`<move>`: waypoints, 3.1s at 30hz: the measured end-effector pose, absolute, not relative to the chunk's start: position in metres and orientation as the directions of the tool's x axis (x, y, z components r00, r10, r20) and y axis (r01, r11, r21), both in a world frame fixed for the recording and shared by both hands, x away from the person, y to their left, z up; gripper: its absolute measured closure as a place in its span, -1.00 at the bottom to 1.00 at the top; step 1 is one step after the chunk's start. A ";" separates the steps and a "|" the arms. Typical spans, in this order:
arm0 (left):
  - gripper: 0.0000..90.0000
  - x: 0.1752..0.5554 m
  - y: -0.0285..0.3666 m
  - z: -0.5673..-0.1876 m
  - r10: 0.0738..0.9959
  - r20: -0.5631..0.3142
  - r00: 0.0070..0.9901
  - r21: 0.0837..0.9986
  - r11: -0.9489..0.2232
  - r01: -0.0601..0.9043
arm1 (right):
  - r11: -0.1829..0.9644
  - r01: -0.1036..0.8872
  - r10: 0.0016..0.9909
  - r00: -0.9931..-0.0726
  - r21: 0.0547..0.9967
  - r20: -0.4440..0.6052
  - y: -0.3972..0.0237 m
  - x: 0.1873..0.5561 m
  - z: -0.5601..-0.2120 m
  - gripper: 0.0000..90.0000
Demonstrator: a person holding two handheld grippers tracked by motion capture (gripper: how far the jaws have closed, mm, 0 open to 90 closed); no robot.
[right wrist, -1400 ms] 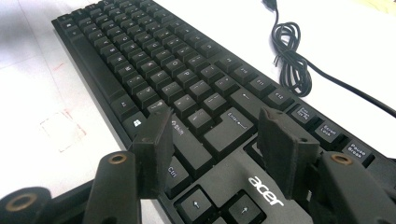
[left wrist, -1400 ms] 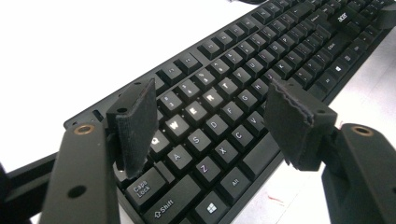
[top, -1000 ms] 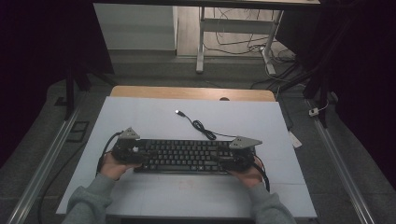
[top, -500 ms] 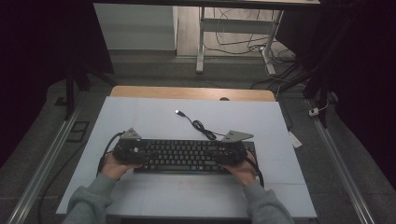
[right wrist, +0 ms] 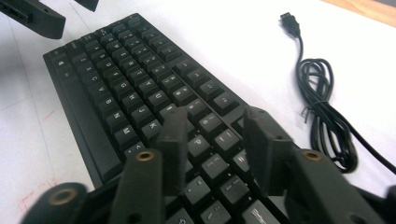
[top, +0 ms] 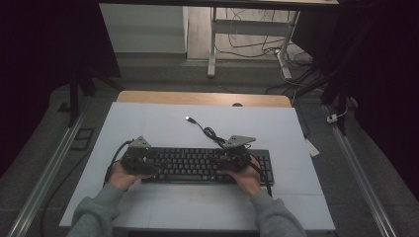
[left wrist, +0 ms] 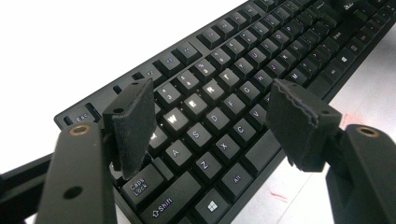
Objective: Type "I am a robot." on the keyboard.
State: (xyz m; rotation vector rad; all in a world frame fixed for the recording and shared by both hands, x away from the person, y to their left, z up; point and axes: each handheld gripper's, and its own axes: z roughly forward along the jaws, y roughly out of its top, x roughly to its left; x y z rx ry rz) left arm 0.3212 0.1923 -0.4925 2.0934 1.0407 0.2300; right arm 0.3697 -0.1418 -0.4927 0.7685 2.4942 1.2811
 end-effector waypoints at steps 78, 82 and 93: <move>-0.28 0.321 0.195 -0.495 0.751 -0.156 0.642 0.707 -0.369 0.603 | 0.479 0.361 0.549 -0.834 0.800 0.048 -0.162 0.353 -0.498 0.25; -0.28 0.321 0.195 -0.495 0.753 -0.155 0.639 0.706 -0.368 0.605 | 0.464 0.354 0.551 -0.833 0.812 0.048 -0.171 0.347 -0.498 0.15; -0.27 0.320 0.195 -0.494 0.758 -0.149 0.635 0.722 -0.355 0.594 | 0.457 0.350 0.562 -0.826 0.818 0.040 -0.190 0.340 -0.499 0.09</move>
